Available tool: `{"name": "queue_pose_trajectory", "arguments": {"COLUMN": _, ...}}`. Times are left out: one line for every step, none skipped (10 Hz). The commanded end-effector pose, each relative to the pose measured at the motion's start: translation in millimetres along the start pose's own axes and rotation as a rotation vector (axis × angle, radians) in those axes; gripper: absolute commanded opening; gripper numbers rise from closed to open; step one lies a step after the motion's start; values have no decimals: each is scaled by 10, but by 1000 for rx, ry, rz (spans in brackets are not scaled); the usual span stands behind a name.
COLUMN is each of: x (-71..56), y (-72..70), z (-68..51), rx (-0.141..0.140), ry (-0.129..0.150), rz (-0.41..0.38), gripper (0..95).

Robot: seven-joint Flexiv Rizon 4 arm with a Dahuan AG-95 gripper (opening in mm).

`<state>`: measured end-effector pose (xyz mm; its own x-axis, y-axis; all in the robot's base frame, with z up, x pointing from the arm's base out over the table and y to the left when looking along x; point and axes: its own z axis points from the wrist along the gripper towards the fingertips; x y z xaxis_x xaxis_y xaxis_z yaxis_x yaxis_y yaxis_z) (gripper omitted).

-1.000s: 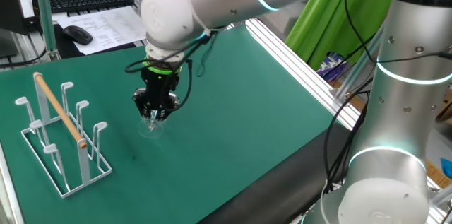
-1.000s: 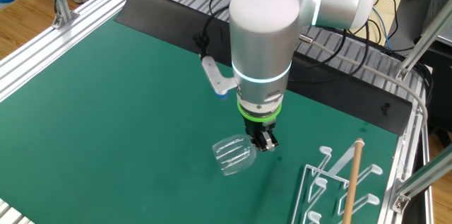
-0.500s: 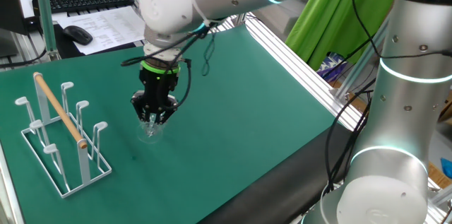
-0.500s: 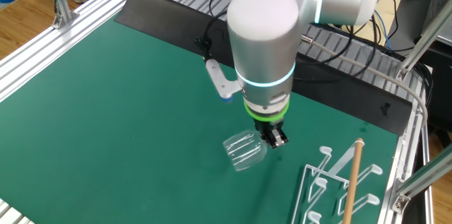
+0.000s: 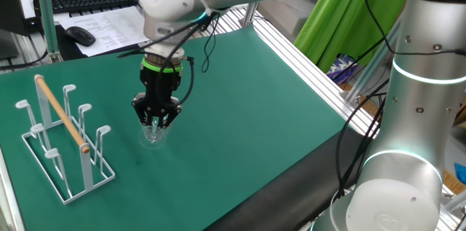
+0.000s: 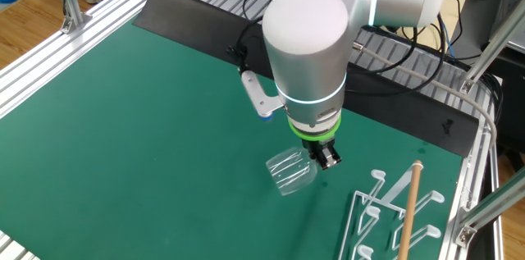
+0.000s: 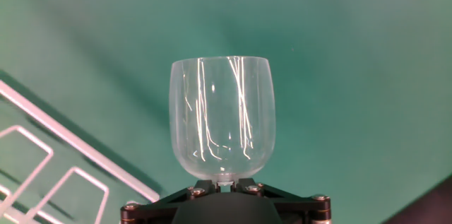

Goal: Put the cup on the cup rack

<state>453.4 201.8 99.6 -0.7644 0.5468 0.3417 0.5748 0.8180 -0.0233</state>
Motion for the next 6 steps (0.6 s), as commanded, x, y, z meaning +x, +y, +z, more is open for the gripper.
{"name": "queue_pose_trajectory", "arguments": {"x": 73, "y": 10, "z": -33, "rx": 8, "ry": 17, "rz": 0, "gripper": 0}}
{"name": "queue_pose_trajectory", "arguments": {"x": 106, "y": 25, "z": -46, "rx": 15, "ry": 30, "rz": 1, "gripper": 0}}
{"name": "queue_pose_trajectory", "arguments": {"x": 152, "y": 44, "z": -64, "rx": 23, "ry": 44, "rz": 2, "gripper": 0}}
{"name": "queue_pose_trajectory", "arguments": {"x": 197, "y": 58, "z": -82, "rx": 34, "ry": 59, "rz": 2, "gripper": 0}}
{"name": "queue_pose_trajectory", "arguments": {"x": 255, "y": 68, "z": -108, "rx": 44, "ry": 78, "rz": 1, "gripper": 0}}
{"name": "queue_pose_trajectory", "arguments": {"x": 289, "y": 61, "z": -128, "rx": 47, "ry": 86, "rz": -3, "gripper": 0}}
